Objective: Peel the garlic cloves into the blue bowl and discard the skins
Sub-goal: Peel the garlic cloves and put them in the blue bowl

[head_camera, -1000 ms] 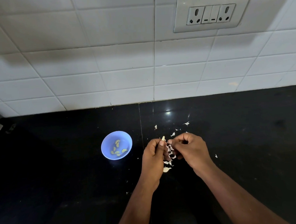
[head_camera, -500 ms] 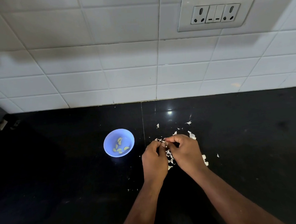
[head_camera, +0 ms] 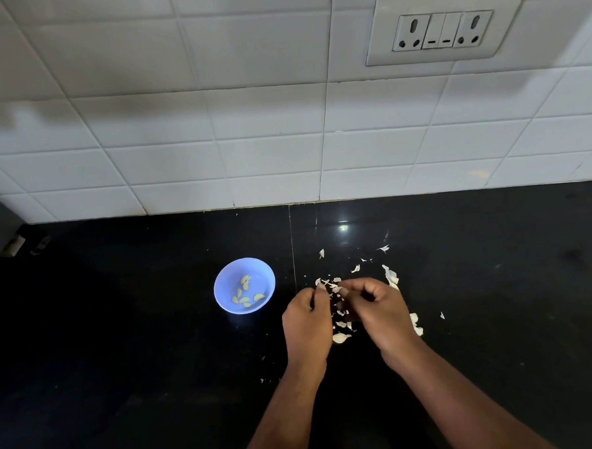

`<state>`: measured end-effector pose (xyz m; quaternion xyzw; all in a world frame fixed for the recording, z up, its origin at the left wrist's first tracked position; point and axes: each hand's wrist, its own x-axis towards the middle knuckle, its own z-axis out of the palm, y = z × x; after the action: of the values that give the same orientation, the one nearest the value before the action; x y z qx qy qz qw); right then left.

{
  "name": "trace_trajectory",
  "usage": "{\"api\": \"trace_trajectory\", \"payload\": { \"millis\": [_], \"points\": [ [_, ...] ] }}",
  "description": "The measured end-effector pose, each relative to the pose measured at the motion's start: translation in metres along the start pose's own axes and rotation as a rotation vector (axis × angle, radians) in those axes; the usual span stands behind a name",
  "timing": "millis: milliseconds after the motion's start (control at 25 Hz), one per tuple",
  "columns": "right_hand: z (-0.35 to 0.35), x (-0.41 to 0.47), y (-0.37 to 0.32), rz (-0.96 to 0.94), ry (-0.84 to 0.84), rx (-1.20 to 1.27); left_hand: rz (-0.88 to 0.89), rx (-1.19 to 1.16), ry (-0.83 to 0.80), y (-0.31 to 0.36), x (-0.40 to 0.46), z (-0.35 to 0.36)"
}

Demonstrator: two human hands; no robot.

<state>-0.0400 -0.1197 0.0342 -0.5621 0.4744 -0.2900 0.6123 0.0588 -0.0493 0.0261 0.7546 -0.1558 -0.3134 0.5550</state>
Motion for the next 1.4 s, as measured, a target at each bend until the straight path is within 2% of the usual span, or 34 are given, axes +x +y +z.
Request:
{"api": "trace_trajectory", "payload": {
  "millis": [80, 200, 320, 480, 600, 680, 880, 960, 1160, 1280, 1400],
  "points": [
    [-0.007, 0.0, -0.012, 0.059, -0.091, 0.147, 0.005, -0.002, -0.065, -0.002, -0.001, -0.002],
    [-0.018, 0.002, -0.024, 0.081, -0.207, 0.12, 0.07, -0.066, -0.233, 0.001, -0.005, -0.003],
    [-0.024, 0.008, -0.026, 0.079, -0.232, 0.097, 0.171, 0.0, -0.323, 0.001, -0.006, -0.004],
    [-0.025, 0.009, -0.025, 0.01, -0.177, -0.026, 0.318, 0.124, -0.263, -0.007, 0.0, -0.004],
    [-0.026, 0.011, -0.025, -0.12, -0.153, -0.26, 0.411, 0.217, -0.208, -0.009, 0.002, -0.004],
    [-0.026, 0.011, -0.03, -0.192, -0.202, -0.418, 0.455, 0.242, -0.205, -0.008, 0.002, -0.006],
    [-0.029, 0.014, -0.042, -0.167, -0.323, -0.471, 0.536, 0.252, -0.273, -0.004, 0.004, -0.011],
    [-0.026, 0.013, -0.041, -0.205, -0.308, -0.515, 0.51, 0.235, -0.258, -0.004, 0.003, -0.01],
    [-0.016, 0.007, -0.032, -0.268, -0.268, -0.515, 0.283, 0.009, -0.192, -0.004, -0.001, -0.004],
    [-0.017, 0.008, -0.028, -0.241, -0.152, -0.44, 0.133, -0.187, -0.131, 0.0, 0.0, -0.002],
    [-0.024, 0.013, -0.023, -0.198, -0.016, -0.38, 0.024, -0.399, -0.169, 0.004, 0.0, -0.003]
  ]
}}
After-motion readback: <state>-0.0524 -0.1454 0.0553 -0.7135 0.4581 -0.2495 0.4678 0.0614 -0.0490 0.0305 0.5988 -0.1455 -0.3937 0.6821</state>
